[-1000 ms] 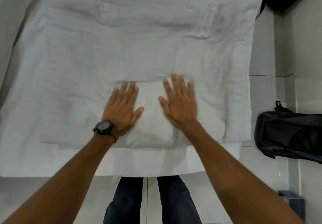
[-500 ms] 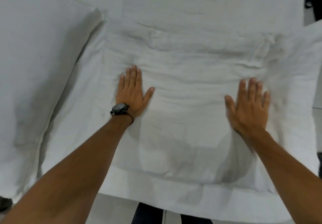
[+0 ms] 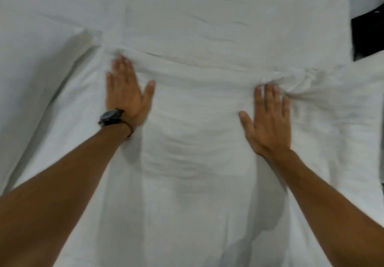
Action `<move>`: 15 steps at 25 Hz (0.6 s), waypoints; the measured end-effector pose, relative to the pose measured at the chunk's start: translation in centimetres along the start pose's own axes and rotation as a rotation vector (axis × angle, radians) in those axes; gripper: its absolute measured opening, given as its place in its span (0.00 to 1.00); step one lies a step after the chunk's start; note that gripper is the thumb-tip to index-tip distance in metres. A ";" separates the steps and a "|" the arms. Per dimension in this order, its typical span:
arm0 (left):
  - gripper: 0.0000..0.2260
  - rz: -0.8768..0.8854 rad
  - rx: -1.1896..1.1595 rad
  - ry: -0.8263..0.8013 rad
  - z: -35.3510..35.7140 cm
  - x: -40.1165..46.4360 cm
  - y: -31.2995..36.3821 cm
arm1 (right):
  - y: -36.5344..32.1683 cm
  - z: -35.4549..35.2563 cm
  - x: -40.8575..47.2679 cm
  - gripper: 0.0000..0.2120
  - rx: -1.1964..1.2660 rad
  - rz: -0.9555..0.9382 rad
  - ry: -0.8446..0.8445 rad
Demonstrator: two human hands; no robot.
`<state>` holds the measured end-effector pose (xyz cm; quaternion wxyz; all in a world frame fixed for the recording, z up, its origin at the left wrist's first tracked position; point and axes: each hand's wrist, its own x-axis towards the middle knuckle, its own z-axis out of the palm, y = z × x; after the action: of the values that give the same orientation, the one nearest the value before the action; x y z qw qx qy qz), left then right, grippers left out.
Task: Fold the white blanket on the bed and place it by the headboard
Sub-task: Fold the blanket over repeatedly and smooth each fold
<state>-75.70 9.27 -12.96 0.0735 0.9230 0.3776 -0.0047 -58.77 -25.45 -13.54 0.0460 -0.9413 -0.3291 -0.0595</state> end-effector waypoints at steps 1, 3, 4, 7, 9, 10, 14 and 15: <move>0.42 -0.001 -0.045 0.013 0.1 -0.1 0.9 | 0.3 0.1 0.2 0.40 -0.005 0.016 0.018; 0.42 0.057 -0.105 0.047 0.3 -0.9 3.0 | 0.7 0.1 0.3 0.39 -0.006 0.043 0.037; 0.42 0.105 -0.119 0.054 0.4 -1.3 4.3 | 0.9 0.0 0.4 0.39 -0.011 0.048 0.044; 0.42 0.213 -0.123 0.032 0.8 -2.2 7.8 | 2.5 -0.4 0.6 0.40 -0.040 0.064 0.036; 0.42 0.274 -0.102 0.021 1.3 -2.8 9.9 | 4.6 -0.9 0.4 0.40 -0.079 0.090 0.026; 0.42 0.301 -0.091 0.015 1.5 -3.0 10.9 | 5.8 -1.2 0.3 0.40 -0.099 0.092 0.027; 0.42 0.392 -0.055 0.008 2.0 -3.5 12.7 | 9.6 -2.4 0.1 0.40 -0.163 0.150 0.053; 0.42 0.406 -0.050 0.002 2.0 -3.7 12.5 | 10.3 -2.7 -0.1 0.40 -0.153 0.195 0.051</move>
<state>-69.51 -2.43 -13.01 0.0953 0.9781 0.1840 0.0204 -52.63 -33.82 -11.32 -0.0120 -0.9677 -0.2295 -0.1037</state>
